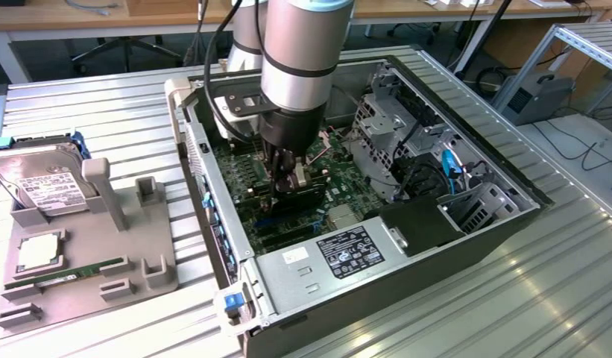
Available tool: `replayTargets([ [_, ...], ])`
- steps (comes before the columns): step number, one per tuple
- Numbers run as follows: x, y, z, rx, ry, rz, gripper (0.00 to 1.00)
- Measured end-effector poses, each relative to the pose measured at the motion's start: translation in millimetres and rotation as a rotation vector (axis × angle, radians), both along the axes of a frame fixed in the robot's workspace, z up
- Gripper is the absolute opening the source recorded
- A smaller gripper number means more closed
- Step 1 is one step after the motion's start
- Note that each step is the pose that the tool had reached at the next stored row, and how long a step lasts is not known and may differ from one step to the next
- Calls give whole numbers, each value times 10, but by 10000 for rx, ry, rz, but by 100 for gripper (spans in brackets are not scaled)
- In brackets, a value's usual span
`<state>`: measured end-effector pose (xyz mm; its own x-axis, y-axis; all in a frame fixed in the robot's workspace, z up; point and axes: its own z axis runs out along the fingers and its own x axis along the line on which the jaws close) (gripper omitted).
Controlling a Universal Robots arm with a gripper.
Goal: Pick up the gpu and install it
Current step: 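Press down on the gpu until it lock into place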
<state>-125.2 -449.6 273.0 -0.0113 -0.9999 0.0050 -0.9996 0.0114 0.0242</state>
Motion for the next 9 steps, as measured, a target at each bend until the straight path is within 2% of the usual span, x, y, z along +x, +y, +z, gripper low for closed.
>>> replayTargets([
  [3, 0, 1, -11, 12, -6, -1, 11],
  [9, 0, 0, -14, -2, 1, -1, 11],
])
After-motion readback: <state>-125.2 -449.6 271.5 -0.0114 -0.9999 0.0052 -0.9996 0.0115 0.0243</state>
